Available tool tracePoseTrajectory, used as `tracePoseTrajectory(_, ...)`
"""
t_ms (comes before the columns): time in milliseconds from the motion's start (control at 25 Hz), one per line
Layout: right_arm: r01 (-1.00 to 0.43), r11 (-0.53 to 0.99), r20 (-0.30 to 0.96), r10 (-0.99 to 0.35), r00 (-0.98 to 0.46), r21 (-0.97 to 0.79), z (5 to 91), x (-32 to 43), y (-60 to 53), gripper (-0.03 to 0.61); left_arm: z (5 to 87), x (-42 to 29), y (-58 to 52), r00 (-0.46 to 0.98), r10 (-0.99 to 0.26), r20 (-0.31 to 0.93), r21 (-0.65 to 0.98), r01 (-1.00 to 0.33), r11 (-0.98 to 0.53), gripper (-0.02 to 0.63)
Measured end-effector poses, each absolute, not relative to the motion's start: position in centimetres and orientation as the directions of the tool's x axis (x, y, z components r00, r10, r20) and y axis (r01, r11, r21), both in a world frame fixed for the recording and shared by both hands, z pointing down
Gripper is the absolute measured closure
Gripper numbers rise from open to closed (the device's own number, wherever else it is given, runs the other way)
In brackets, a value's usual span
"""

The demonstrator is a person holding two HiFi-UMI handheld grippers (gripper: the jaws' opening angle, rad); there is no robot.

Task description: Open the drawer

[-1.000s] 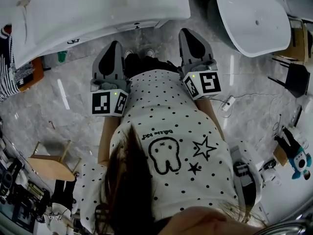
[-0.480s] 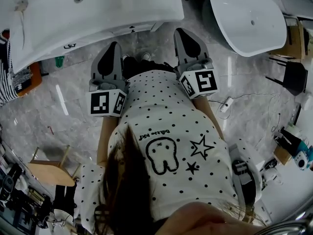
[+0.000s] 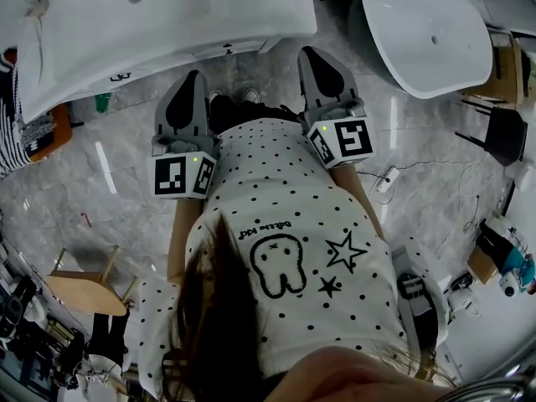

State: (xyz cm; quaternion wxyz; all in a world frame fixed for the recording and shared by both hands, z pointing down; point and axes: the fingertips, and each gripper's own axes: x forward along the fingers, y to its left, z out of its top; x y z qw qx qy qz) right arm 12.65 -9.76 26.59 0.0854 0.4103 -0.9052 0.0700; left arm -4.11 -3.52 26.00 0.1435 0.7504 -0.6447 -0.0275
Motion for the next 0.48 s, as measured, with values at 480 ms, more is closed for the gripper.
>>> tracePoseTrajectory(480,-0.741,0.670,0.213,-0.717,-0.663,-0.048,26.40,12.21,-9.82,0.565,25.83,-4.42,-3.34,0.148,-0.979,0.140,0.255,-0.961,-0.109,0.609)
